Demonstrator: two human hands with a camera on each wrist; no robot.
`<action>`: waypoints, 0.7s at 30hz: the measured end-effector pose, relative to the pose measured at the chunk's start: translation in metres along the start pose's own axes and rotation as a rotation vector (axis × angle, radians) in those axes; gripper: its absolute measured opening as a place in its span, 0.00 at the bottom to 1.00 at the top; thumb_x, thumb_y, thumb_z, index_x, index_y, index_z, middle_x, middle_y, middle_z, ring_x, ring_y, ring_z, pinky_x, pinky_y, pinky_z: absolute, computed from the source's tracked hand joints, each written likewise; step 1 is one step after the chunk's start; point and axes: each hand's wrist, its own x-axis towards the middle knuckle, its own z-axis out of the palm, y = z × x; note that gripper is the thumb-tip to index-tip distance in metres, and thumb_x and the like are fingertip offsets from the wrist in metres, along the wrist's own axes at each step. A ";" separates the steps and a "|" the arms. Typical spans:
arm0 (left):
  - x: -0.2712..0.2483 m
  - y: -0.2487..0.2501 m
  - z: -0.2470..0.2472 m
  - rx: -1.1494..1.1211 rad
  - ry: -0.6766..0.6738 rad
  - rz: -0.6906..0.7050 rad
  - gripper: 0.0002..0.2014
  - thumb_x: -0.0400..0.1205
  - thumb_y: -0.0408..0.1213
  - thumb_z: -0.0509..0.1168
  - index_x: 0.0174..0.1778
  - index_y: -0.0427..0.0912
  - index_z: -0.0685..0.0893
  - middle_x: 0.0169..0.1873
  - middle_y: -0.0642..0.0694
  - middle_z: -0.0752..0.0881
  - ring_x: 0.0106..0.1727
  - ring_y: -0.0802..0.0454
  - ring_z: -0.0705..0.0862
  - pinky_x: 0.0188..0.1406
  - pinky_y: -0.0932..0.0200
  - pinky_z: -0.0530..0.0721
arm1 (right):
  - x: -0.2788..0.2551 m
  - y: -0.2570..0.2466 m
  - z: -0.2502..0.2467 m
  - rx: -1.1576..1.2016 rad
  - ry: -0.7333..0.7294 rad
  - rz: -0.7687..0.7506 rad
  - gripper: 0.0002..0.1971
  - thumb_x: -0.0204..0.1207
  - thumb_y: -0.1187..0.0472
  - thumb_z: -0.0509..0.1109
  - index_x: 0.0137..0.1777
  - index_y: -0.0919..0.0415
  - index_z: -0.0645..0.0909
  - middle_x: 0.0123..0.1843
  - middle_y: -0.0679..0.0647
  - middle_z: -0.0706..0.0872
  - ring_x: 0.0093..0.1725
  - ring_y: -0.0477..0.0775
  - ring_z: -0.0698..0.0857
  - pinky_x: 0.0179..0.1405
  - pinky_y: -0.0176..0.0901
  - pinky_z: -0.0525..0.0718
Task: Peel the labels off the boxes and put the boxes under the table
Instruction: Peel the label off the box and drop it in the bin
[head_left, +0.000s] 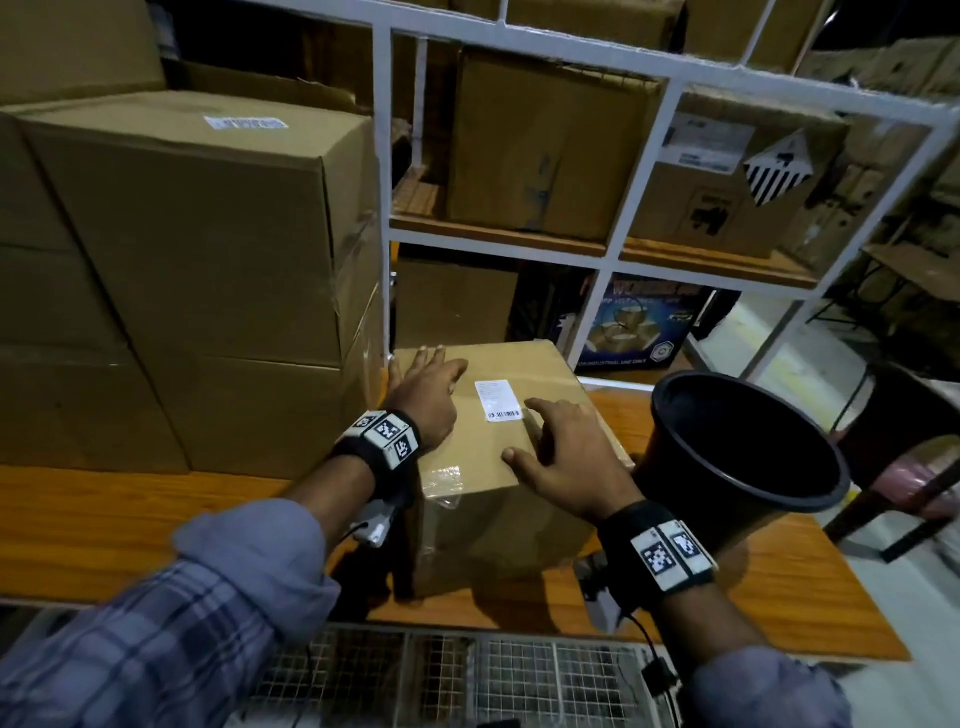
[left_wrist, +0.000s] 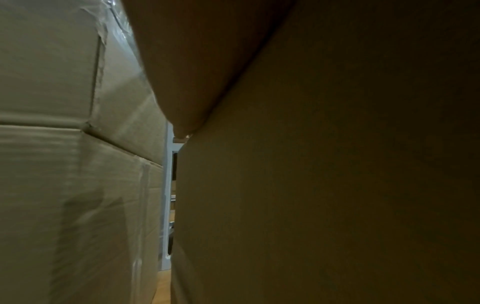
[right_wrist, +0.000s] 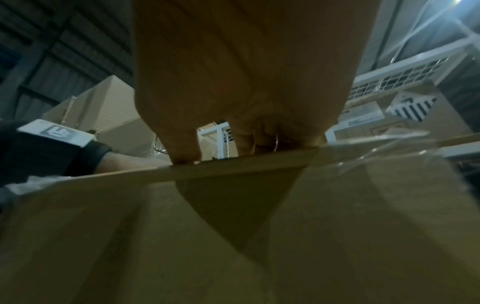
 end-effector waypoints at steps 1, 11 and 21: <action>0.000 -0.001 0.001 0.004 0.013 0.008 0.30 0.88 0.29 0.54 0.86 0.58 0.67 0.91 0.47 0.57 0.92 0.45 0.50 0.89 0.32 0.40 | 0.004 -0.001 0.002 0.022 -0.022 0.007 0.42 0.77 0.33 0.73 0.87 0.53 0.68 0.75 0.52 0.80 0.75 0.55 0.73 0.77 0.55 0.73; -0.006 0.000 -0.001 -0.018 0.031 0.015 0.29 0.89 0.31 0.54 0.87 0.55 0.66 0.91 0.49 0.57 0.92 0.47 0.51 0.90 0.36 0.45 | 0.038 -0.010 -0.033 0.112 -0.374 0.133 0.41 0.80 0.54 0.78 0.89 0.53 0.62 0.72 0.57 0.85 0.67 0.56 0.83 0.65 0.48 0.81; -0.007 -0.001 -0.003 -0.028 0.019 0.014 0.26 0.92 0.34 0.51 0.88 0.55 0.65 0.91 0.49 0.57 0.92 0.47 0.51 0.90 0.37 0.44 | 0.089 -0.018 -0.032 -0.031 -0.445 0.137 0.38 0.84 0.54 0.72 0.91 0.50 0.60 0.70 0.59 0.86 0.59 0.56 0.89 0.62 0.56 0.90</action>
